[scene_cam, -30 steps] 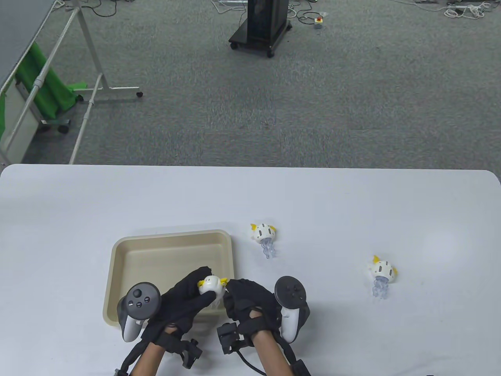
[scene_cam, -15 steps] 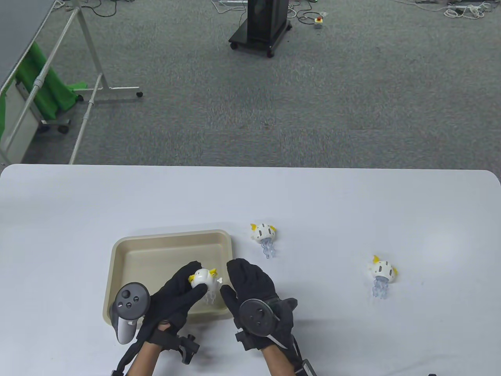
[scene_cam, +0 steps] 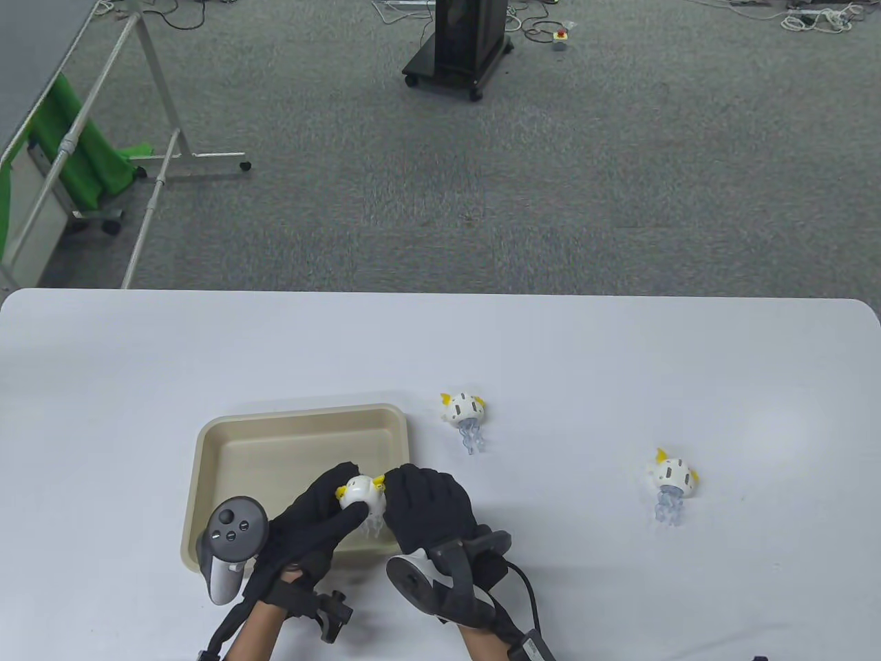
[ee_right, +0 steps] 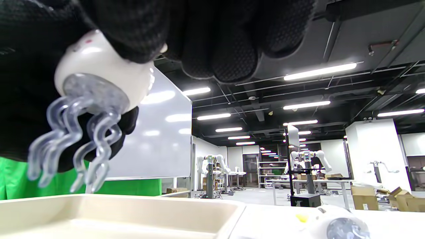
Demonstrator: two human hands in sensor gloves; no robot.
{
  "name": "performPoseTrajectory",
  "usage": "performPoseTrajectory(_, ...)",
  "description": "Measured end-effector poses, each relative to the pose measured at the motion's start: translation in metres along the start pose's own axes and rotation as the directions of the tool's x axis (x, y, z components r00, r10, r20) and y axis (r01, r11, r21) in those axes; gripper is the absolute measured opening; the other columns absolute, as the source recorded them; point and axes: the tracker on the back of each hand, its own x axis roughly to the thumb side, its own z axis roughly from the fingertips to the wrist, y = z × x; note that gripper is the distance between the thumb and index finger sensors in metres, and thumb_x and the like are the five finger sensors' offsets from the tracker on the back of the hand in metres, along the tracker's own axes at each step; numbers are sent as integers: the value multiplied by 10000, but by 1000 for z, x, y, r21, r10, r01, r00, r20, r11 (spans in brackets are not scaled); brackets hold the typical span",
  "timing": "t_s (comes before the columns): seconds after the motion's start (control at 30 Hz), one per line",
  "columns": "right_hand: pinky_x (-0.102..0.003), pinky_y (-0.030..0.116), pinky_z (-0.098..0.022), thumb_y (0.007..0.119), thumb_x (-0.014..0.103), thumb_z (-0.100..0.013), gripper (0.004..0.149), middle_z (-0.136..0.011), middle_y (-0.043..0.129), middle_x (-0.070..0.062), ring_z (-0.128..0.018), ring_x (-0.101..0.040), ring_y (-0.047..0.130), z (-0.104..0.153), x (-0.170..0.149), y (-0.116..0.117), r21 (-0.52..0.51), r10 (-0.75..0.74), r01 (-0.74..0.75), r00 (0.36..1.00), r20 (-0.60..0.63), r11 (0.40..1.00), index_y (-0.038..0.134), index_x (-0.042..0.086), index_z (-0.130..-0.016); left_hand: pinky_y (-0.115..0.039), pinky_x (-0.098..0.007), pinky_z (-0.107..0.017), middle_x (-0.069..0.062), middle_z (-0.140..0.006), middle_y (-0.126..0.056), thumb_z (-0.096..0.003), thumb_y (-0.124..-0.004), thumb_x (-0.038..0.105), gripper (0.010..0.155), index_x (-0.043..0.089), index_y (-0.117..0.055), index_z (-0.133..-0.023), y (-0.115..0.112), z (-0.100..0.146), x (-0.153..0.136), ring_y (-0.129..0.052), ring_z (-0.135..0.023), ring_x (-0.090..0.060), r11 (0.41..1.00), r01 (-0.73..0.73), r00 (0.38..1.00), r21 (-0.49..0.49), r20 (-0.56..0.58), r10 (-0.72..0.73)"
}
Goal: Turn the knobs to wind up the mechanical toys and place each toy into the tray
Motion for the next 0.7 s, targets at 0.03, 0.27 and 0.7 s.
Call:
performPoseTrajectory(0.03,-422,726,-688,771,388,-457,530,-939,774,-20,-795,-220,855,0,0,0,0,4,-4,1000,3,1000,645,212,-941,-860,-393,-664,-69,-1042,-810,-468,-848,487,720,191,-684,-1104,0,0,0,-947,-886,-312,1000,-4,1000,0,-1,4)
performPoseTrajectory(0.27,-404,756,-660,757,373,-450,491,-875,824,-3,-733,-192,891,-2,-3,-3,1,-41,41,999,-18,999,683,208,-907,-856,-399,-667,-77,-1047,-803,-469,-846,477,721,184,-681,-1107,-1,0,1,-941,-890,-320,999,-38,999,-14,4,38)
performPoseTrajectory(0.7,-412,851,-191,795,398,-418,378,-352,990,-82,-171,-195,967,6,-65,43,-199,-646,917,79,-759,346,901,61,-552,-857,-401,-672,-74,-1050,-805,-457,-860,457,721,190,-688,-1105,-8,0,13,-940,-896,-323,994,98,993,-47,68,-95)
